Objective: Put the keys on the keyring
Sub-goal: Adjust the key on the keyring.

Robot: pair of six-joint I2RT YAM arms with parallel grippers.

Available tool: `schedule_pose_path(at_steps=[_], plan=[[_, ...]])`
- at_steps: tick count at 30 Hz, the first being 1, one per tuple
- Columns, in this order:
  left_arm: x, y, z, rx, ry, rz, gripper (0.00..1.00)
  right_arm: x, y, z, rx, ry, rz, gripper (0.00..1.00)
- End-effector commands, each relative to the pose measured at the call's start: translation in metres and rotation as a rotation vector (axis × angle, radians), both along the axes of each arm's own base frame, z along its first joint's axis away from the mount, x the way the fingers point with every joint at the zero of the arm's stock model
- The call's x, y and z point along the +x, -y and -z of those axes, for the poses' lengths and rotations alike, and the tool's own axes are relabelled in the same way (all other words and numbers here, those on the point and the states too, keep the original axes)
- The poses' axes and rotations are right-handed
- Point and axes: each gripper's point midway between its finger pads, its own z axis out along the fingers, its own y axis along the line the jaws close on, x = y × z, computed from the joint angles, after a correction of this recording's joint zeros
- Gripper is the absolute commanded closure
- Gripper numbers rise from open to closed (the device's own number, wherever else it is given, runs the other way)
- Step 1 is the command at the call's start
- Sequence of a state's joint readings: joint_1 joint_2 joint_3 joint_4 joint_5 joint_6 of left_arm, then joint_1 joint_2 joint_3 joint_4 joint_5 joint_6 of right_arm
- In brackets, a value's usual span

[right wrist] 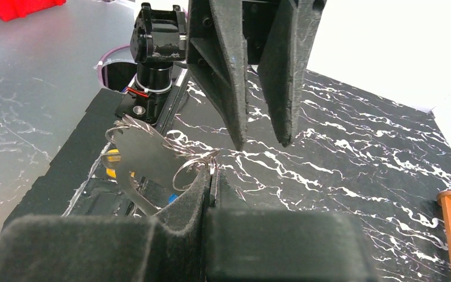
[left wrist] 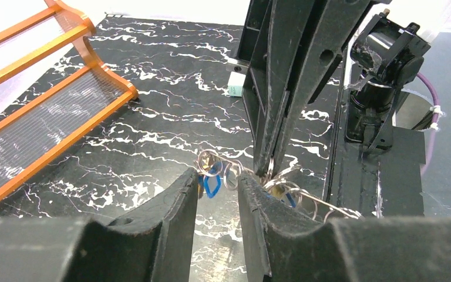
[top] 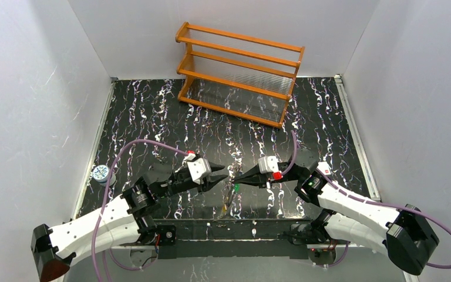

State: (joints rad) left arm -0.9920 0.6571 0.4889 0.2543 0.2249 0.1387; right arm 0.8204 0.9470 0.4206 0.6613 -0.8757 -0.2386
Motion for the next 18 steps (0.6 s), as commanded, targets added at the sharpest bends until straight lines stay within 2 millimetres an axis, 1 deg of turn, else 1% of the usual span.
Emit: schedule_pose_path(at_steps=[1, 3, 6, 12, 18], plan=[[0.001, 0.006, -0.026, -0.03, 0.045, 0.022, 0.71, -0.001, -0.004, -0.026, 0.063, 0.063, -0.026, 0.99], [0.001, 0.007, -0.028, -0.03, 0.051, 0.022, 0.71, 0.0, -0.004, -0.022, 0.047, 0.058, -0.025, 0.99], [0.001, 0.007, -0.024, -0.02, 0.054, 0.023, 0.73, 0.002, -0.005, -0.017, 0.029, 0.048, -0.015, 0.99], [-0.005, 0.015, -0.001, 0.046, 0.017, 0.084, 0.74, 0.006, -0.006, -0.021, 0.033, 0.046, 0.006, 0.99], [-0.016, 0.02, 0.016, 0.08, -0.004, 0.16, 0.75, 0.014, -0.007, -0.025, 0.036, 0.031, 0.055, 0.99]])
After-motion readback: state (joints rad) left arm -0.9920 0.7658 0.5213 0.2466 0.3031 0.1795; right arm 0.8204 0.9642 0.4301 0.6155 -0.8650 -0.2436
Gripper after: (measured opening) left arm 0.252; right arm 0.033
